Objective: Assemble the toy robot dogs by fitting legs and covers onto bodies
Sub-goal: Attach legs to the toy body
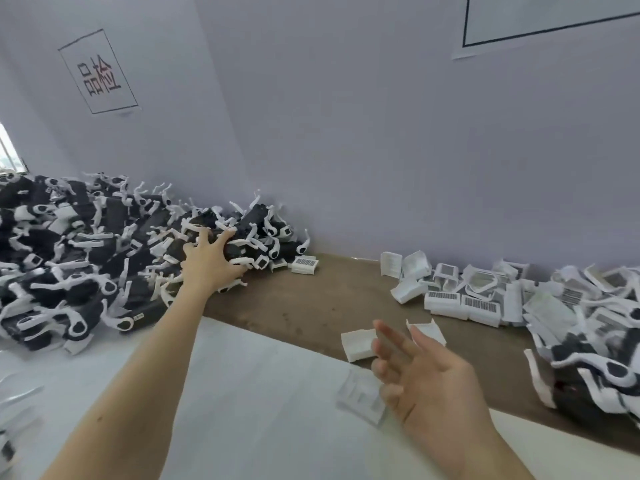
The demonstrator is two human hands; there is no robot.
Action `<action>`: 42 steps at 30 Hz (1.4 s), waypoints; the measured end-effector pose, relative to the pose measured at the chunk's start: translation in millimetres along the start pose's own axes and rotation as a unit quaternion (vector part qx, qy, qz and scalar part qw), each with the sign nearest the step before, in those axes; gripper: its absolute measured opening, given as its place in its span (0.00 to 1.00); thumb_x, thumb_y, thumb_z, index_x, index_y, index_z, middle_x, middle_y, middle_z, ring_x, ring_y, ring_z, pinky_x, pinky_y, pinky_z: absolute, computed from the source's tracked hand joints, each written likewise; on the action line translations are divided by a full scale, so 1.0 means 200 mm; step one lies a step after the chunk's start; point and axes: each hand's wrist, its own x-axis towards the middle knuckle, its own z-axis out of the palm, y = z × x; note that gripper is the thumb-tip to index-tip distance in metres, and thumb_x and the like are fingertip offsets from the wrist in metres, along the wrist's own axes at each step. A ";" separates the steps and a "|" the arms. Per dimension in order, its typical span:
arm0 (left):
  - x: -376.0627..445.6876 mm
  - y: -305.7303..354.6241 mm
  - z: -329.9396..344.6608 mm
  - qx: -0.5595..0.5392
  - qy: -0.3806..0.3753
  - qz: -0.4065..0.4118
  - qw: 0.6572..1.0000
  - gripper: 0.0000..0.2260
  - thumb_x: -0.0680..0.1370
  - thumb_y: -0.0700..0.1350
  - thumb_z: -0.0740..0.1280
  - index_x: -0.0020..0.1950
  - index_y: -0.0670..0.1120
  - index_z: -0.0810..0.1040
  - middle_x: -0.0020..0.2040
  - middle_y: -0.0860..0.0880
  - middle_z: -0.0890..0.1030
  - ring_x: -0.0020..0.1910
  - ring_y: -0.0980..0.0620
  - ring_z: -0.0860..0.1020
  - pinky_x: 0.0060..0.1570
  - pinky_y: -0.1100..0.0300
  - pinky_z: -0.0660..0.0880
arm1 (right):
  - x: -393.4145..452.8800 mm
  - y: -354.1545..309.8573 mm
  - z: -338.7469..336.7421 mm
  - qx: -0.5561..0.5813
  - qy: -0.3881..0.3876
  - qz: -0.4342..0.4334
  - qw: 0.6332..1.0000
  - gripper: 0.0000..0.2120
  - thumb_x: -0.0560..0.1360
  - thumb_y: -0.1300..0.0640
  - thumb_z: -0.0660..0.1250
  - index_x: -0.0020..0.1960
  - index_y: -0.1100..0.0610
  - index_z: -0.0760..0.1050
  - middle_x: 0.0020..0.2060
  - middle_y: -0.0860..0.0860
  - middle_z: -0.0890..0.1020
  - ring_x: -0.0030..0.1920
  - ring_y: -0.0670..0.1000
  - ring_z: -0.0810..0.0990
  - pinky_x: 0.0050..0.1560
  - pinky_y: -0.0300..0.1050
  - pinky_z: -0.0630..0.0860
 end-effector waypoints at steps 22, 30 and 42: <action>-0.44 0.51 -0.39 -0.214 -0.056 0.163 0.961 0.26 0.78 0.73 0.65 0.66 0.56 0.79 0.62 0.51 0.82 0.57 0.54 0.82 0.48 0.56 0.79 | -0.09 -0.04 -0.04 0.073 0.046 -0.076 0.993 0.19 0.79 0.51 0.66 0.63 0.61 0.81 0.42 0.55 0.80 0.39 0.52 0.78 0.27 0.40 0.71; -0.12 0.22 0.02 -0.129 -0.214 -0.043 0.967 0.45 0.72 0.84 0.49 0.80 0.60 0.71 0.86 0.43 0.59 0.86 0.36 0.47 0.81 0.32 0.44 | 0.00 -0.03 -0.04 0.053 0.032 -0.072 0.995 0.19 0.78 0.49 0.66 0.59 0.61 0.85 0.55 0.58 0.84 0.54 0.59 0.85 0.58 0.51 0.75; -0.68 0.53 -0.05 -0.320 -0.239 0.002 0.917 0.22 0.82 0.68 0.62 0.66 0.55 0.77 0.60 0.56 0.79 0.58 0.55 0.78 0.62 0.53 0.76 | -0.14 -0.14 0.00 0.051 0.085 -0.094 0.991 0.15 0.82 0.52 0.63 0.60 0.59 0.82 0.49 0.55 0.85 0.40 0.51 0.86 0.24 0.37 0.75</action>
